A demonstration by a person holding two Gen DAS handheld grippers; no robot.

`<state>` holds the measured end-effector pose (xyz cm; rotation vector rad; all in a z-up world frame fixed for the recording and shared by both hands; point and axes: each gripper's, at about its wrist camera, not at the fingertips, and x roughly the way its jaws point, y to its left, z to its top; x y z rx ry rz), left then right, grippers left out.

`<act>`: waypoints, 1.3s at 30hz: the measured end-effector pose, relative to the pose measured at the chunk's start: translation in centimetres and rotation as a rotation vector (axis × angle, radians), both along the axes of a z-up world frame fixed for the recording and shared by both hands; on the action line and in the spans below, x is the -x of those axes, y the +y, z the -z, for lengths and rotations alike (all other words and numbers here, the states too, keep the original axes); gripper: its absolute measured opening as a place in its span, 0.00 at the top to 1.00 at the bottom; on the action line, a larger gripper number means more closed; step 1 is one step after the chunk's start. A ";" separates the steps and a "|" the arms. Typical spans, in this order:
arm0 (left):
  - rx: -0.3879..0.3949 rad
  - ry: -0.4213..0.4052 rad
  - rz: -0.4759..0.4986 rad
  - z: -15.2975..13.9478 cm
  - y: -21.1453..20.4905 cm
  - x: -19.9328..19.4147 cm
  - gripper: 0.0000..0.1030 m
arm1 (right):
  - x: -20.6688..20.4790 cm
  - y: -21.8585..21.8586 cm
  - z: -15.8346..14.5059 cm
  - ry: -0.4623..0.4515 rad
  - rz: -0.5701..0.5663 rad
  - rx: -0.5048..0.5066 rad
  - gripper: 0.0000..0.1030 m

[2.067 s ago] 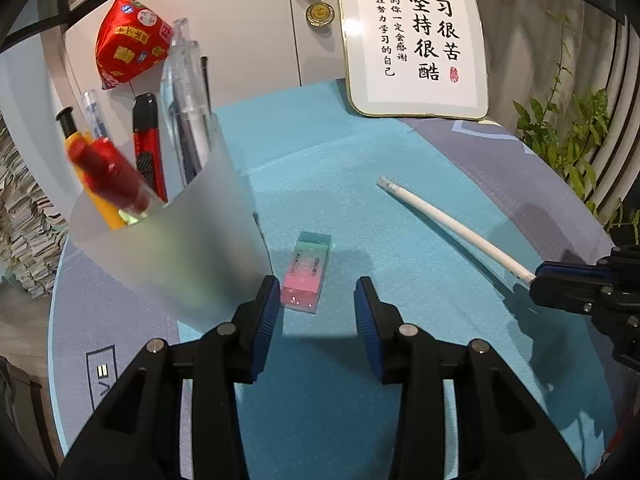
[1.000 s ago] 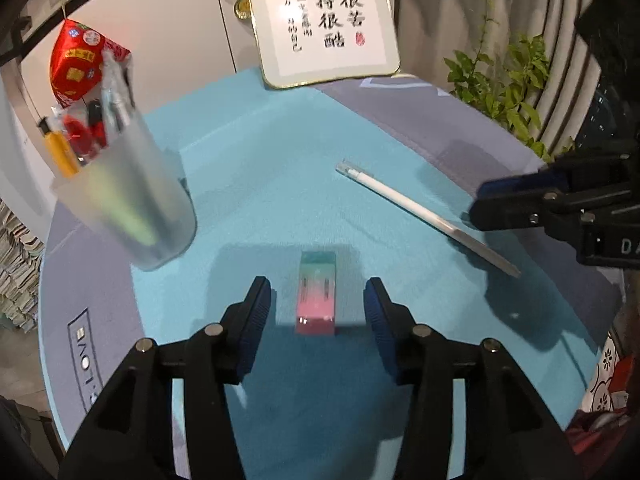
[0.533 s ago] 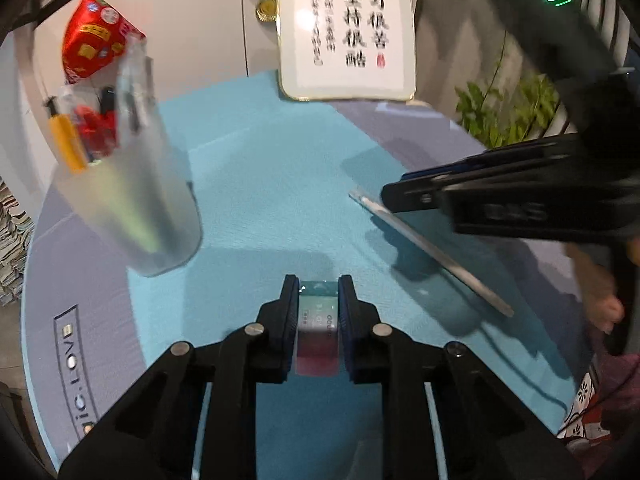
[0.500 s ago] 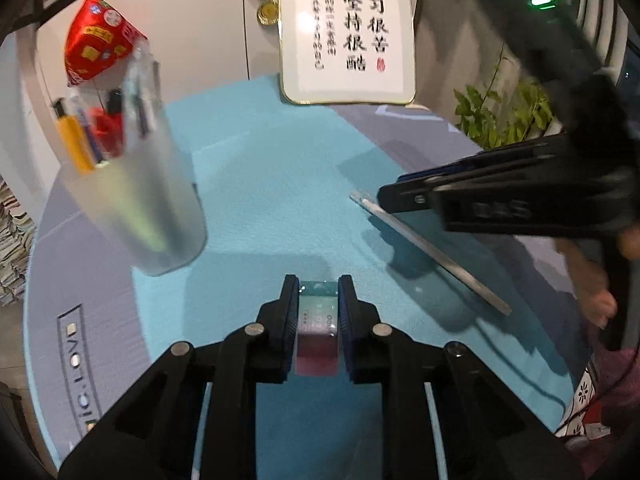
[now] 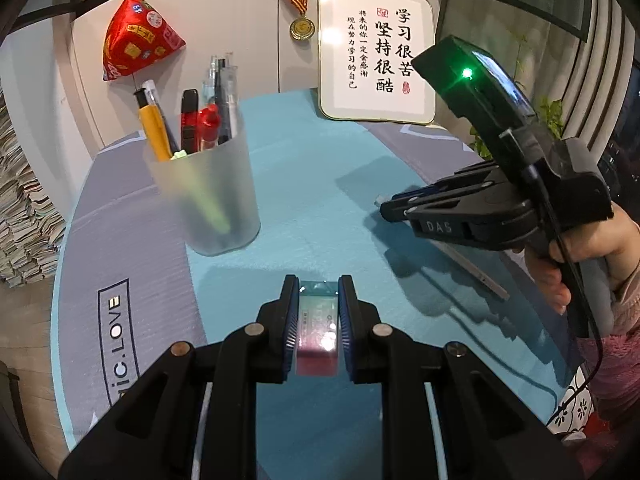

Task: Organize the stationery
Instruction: 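Carry the white stick into the frosted cup with the right tool while the left holds the eraser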

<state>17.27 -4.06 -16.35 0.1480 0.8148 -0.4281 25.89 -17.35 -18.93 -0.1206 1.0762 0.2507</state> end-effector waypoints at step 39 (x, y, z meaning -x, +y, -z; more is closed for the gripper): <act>0.074 -0.102 -0.075 -4.0 4.3 3.6 0.83 | 9.4 -0.7 -12.4 -0.339 0.008 -0.245 0.92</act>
